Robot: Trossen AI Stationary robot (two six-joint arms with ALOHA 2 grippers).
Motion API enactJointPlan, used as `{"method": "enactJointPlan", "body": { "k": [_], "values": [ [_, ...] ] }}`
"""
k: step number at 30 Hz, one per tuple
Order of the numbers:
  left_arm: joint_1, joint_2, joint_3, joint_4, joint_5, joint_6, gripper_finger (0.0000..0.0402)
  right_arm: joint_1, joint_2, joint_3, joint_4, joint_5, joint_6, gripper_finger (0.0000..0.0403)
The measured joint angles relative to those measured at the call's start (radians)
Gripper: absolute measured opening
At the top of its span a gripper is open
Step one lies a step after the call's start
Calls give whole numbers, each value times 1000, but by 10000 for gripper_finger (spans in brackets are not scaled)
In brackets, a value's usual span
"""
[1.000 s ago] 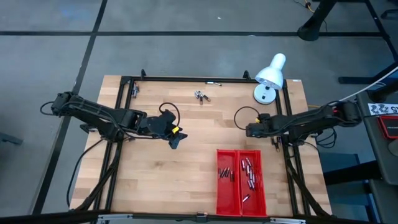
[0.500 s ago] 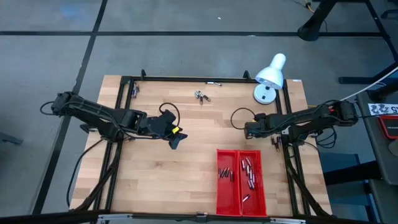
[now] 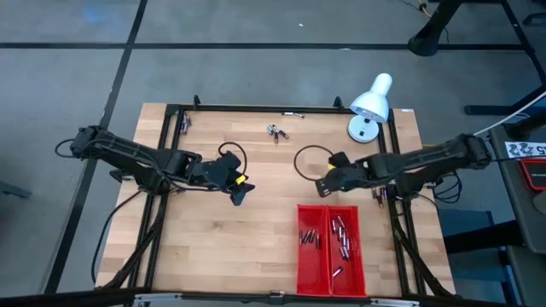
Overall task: Sort batteries
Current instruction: Put the black battery into the left red bin
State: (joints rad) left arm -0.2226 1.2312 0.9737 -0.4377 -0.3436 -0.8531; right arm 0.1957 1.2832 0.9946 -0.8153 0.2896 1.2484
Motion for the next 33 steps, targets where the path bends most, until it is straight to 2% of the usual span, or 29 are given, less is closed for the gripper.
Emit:
{"method": "enactJointPlan", "body": {
  "k": [8,15,23,33],
  "values": [
    [3,0,0,3,-2,64,224,149,12,40,131,51,21,39],
    [5,0,0,4,-20,113,224,259,93,39,212,77,105,39],
    [33,0,0,4,-20,128,224,331,214,39,366,66,111,39],
    [36,0,0,3,-8,132,224,369,255,40,351,47,139,39]
  ]
}}
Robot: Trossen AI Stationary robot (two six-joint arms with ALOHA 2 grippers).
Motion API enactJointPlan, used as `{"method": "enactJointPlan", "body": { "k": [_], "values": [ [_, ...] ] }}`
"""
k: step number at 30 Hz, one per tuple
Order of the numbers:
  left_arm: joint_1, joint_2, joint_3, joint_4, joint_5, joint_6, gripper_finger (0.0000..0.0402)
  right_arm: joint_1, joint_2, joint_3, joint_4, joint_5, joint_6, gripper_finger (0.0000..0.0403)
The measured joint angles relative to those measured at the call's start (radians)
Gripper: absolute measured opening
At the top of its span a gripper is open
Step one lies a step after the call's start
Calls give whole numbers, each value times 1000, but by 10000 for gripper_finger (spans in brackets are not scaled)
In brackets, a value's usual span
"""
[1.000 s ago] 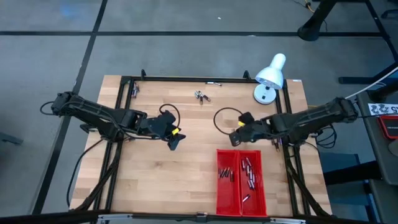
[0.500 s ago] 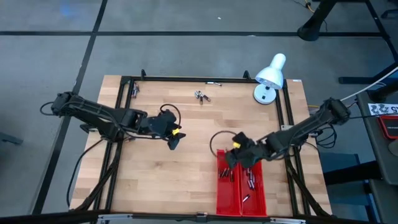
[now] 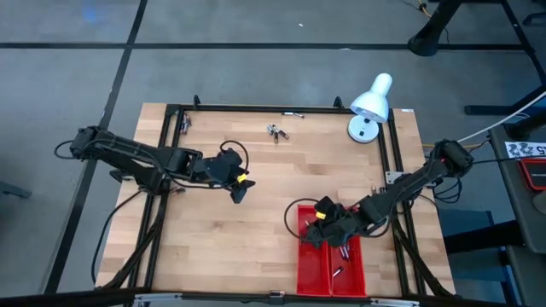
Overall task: Sort batteries
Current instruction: Put the black battery into the left red bin
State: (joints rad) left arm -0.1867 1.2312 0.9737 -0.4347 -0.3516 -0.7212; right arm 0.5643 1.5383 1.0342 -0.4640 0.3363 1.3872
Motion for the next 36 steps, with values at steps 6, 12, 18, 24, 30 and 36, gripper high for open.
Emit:
{"method": "enactJointPlan", "body": {
  "k": [6,12,18,24,30,36],
  "values": [
    [0,0,0,1,1,-4,224,-2,6,0,-47,-34,-6,73],
    [0,0,0,3,1,-22,224,-2,6,0,-69,-34,-13,122],
    [0,0,0,4,1,-30,224,-13,3,0,-67,-22,-72,140],
    [0,0,0,4,2,-31,224,-61,-29,49,-128,-38,-175,139],
    [0,0,0,-31,14,-61,224,-96,-60,194,-442,-14,-249,138],
    [22,12,0,-426,186,-143,224,-96,-98,304,-731,46,-252,138]
  ]
}}
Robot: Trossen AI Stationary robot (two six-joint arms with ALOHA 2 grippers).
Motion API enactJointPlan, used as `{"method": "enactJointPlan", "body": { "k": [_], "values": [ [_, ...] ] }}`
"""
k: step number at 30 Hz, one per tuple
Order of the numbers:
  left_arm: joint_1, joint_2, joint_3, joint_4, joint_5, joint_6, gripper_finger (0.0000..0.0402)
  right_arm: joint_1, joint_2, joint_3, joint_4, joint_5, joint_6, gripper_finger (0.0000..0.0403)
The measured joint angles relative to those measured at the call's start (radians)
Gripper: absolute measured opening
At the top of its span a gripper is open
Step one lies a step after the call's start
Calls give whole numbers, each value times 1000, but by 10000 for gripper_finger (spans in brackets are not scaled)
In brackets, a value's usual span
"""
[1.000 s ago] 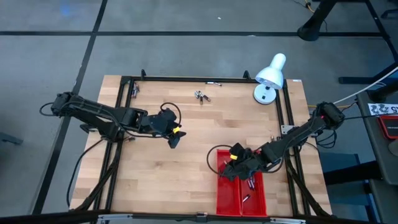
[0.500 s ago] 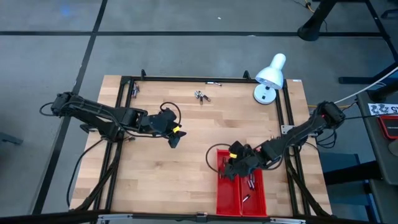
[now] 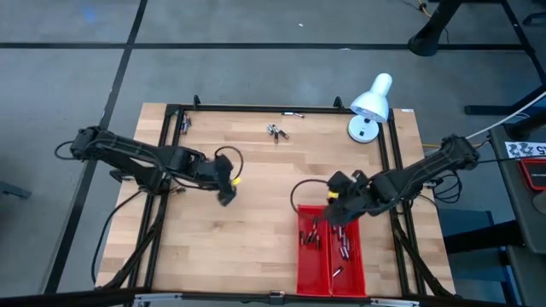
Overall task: Sort batteries
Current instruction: Put the black battery into the left red bin
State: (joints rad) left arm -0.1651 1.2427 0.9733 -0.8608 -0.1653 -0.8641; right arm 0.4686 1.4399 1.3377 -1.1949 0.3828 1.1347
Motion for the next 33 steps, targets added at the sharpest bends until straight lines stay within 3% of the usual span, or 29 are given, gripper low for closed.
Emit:
{"method": "enactJointPlan", "body": {
  "k": [4,7,10,20,33],
  "values": [
    [22,43,0,-292,77,60,224,0,-27,6,-48,13,0,138],
    [56,108,-9,-409,106,148,224,0,-34,6,-40,20,0,138],
    [101,186,-25,-436,156,243,224,0,-38,6,-28,18,8,138],
    [175,412,-101,-472,162,457,224,21,-39,6,-22,-42,57,138],
    [174,436,-245,-375,192,499,224,117,-38,6,-37,18,171,138]
  ]
}}
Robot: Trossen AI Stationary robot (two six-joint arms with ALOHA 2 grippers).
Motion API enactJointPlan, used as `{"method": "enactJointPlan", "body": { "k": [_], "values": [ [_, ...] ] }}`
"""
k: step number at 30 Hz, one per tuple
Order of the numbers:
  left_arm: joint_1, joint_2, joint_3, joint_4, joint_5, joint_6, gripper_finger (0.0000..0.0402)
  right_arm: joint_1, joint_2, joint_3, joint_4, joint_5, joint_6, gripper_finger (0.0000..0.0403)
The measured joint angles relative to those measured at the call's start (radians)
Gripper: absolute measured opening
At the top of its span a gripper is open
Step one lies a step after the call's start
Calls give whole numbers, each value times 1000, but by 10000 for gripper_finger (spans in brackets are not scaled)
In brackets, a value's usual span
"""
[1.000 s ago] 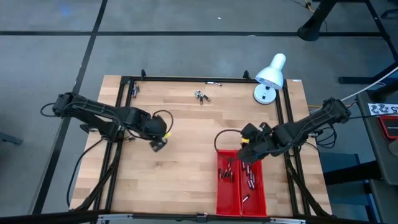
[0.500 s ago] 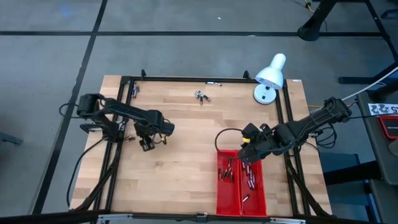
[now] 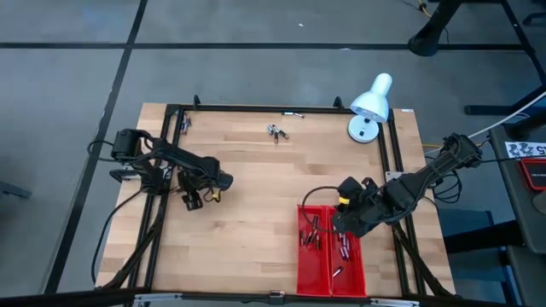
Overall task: Sort batteries
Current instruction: Put the black battery into the left red bin
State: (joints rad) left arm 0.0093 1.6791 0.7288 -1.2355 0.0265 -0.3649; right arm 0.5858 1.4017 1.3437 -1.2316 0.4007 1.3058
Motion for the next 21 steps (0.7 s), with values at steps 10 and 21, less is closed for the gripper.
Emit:
{"method": "enactJointPlan", "body": {
  "k": [10,21],
  "values": [
    [0,-3,-66,96,54,-25,174,-3,0,0,1,0,1,138],
    [0,-3,-65,109,56,-21,130,-3,1,0,3,0,0,138]
  ]
}}
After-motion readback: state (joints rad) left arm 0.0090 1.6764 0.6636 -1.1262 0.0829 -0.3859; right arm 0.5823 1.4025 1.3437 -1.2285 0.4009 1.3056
